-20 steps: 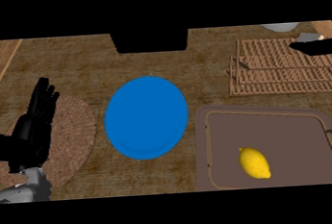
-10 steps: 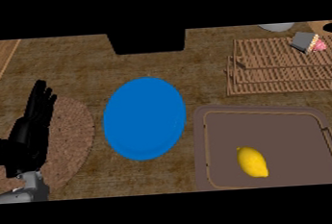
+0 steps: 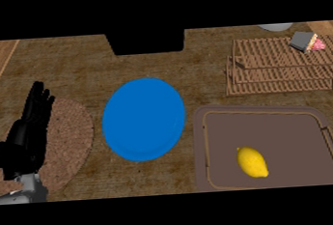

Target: Pick the cupcake from the tray and place it in the tiered shelf

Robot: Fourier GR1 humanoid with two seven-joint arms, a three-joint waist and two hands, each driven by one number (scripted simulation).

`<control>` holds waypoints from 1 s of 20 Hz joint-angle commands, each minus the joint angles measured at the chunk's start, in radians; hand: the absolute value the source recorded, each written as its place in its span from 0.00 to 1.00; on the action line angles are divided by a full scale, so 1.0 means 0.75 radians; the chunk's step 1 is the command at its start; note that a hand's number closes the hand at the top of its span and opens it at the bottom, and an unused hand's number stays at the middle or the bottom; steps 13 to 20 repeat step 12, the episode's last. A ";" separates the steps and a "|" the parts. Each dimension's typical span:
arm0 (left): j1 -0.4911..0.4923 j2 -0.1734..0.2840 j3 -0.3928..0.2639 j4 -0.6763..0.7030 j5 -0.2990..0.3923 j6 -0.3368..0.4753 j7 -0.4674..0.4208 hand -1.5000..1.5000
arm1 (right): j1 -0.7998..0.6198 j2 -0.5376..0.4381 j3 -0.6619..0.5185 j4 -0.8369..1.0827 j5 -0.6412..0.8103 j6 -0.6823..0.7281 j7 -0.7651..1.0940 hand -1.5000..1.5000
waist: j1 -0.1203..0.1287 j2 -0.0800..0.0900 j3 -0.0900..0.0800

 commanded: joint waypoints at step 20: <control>-0.072 0.047 0.078 0.112 0.052 -0.057 -0.052 0.50 | 0.403 -0.261 -0.273 0.071 -0.373 0.397 -0.148 0.00 | 0.008 0.003 0.000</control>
